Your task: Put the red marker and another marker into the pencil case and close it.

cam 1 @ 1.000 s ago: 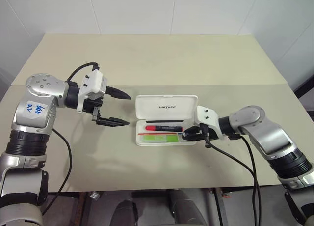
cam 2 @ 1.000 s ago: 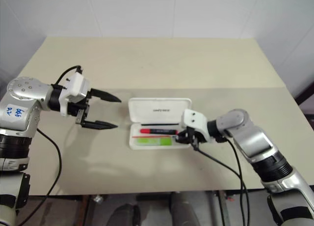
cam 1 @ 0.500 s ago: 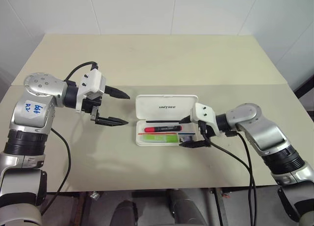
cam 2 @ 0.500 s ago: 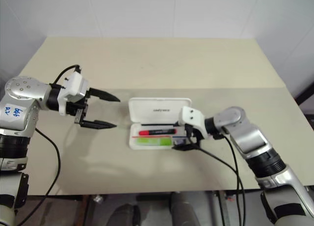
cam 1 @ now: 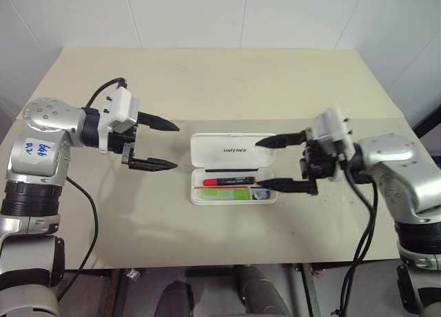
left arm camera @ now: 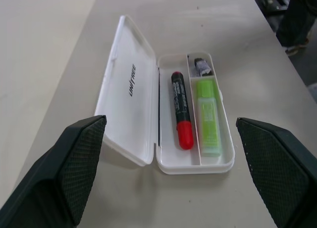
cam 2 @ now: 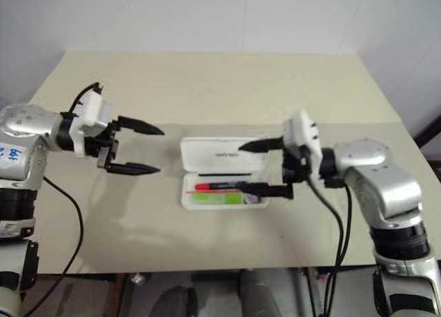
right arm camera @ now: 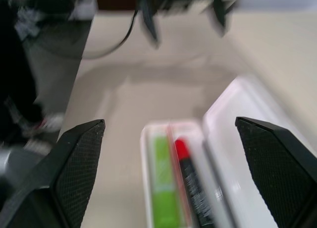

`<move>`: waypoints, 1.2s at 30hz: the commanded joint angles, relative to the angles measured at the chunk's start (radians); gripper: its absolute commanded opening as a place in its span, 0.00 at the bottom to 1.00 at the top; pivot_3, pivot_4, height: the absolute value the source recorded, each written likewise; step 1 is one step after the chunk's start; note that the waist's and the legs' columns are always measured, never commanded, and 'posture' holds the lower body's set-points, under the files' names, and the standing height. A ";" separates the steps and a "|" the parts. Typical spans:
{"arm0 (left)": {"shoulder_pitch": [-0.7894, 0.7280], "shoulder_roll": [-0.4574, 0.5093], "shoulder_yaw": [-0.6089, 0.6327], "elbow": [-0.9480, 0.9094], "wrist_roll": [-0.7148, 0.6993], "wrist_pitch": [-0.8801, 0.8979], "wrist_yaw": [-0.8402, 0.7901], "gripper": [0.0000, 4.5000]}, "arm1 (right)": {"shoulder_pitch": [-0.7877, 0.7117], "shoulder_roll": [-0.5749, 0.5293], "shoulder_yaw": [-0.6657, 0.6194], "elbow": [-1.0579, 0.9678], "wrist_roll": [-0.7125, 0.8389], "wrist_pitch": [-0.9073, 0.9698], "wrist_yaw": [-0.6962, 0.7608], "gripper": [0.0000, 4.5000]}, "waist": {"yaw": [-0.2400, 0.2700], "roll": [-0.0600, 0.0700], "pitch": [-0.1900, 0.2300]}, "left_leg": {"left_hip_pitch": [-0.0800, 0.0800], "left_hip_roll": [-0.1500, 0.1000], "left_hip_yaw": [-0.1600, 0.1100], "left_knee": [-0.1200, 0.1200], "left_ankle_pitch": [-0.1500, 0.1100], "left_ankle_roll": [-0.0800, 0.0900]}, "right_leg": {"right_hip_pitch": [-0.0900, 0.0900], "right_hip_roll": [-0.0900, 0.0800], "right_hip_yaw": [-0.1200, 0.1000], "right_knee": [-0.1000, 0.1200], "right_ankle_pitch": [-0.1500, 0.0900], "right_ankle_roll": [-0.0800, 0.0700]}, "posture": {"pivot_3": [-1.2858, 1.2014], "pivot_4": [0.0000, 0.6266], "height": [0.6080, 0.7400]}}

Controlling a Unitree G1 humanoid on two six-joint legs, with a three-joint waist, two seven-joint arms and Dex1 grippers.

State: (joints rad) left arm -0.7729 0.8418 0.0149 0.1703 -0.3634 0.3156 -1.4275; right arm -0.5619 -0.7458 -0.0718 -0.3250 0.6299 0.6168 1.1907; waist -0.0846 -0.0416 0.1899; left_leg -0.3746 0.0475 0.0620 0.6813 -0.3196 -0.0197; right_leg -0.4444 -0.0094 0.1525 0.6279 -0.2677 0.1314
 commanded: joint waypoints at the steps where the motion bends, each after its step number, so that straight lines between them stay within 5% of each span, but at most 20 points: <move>1: 0.002 0.012 0.049 0.032 -0.023 -0.017 0.009 0.91 | 0.018 -0.043 -0.076 -0.030 0.019 -0.007 -0.030 1.00 | 0.000 0.000 0.000 | 0.000 0.000 0.000 0.000 0.000 0.000 | 0.000 0.000 0.000 0.000 0.000 0.000 | 0.52 0.24 1.00; 13: 0.001 -0.022 0.061 0.088 -0.061 -0.032 -0.001 0.03 | 0.049 -0.081 -0.090 0.022 -0.019 -0.086 -0.047 1.00 | 0.000 0.000 0.000 | 0.000 0.000 0.001 0.000 0.000 0.000 | 0.000 0.000 0.000 -0.001 0.000 0.000 | 0.52 0.24 1.00; 23: -0.166 -0.165 0.018 0.435 0.091 -0.199 0.219 0.00 | 0.008 -0.062 -0.055 0.099 -0.064 -0.130 -0.082 1.00 | 0.002 0.000 0.000 | -0.001 -0.001 0.000 0.000 0.000 0.000 | 0.000 0.000 0.000 -0.001 0.000 0.001 | 0.52 0.24 1.00; 36: -0.203 -0.311 -0.055 0.515 0.139 -0.299 0.144 0.00 | 0.025 -0.031 -0.035 0.060 -0.059 -0.111 -0.132 1.00 | 0.002 0.000 0.000 | -0.002 0.000 0.001 0.000 0.000 0.000 | -0.001 0.000 0.001 -0.002 0.000 0.001 | 0.52 0.24 1.00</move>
State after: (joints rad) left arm -0.9464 0.5304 -0.0552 0.7184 -0.2051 0.0336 -1.2621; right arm -0.5364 -0.7764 -0.0875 -0.2307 0.5568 0.5066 1.0714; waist -0.0830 -0.0417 0.1900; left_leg -0.3761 0.0472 0.0626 0.6809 -0.3198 -0.0199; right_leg -0.4449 -0.0094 0.1531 0.6261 -0.2674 0.1323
